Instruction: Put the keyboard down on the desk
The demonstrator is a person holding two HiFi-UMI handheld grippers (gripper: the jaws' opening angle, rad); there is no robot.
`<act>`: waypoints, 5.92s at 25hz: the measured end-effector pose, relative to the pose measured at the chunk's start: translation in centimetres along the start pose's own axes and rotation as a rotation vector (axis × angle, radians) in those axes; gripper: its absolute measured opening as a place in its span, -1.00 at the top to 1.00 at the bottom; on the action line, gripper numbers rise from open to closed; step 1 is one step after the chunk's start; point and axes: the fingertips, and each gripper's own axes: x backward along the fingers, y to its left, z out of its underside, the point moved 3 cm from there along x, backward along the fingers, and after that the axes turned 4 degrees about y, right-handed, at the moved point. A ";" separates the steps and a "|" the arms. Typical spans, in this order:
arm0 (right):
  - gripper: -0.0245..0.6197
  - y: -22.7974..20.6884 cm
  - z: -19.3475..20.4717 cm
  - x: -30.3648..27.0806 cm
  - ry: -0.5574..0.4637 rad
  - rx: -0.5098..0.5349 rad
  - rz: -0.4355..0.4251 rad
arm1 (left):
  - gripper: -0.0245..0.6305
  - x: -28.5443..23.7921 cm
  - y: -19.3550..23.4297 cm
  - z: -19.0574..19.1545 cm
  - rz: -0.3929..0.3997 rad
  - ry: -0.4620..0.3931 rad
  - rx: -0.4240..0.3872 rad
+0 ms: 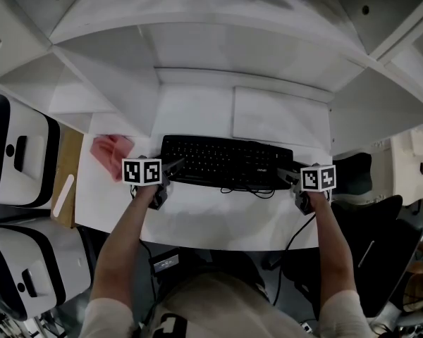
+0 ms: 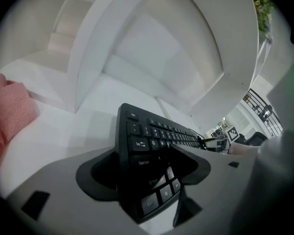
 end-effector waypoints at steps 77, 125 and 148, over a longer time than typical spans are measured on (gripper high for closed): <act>0.85 35.9 -1.0 6.9 -0.522 0.224 -0.225 | 0.89 19.4 -11.6 3.2 0.189 -0.269 -0.488; 0.85 34.0 14.7 19.7 -0.593 0.334 -0.237 | 0.88 19.1 -32.5 15.3 0.275 -0.285 -0.514; 0.85 39.4 16.0 18.6 -0.593 0.304 -0.267 | 0.88 24.1 -28.4 17.3 0.266 -0.298 -0.508</act>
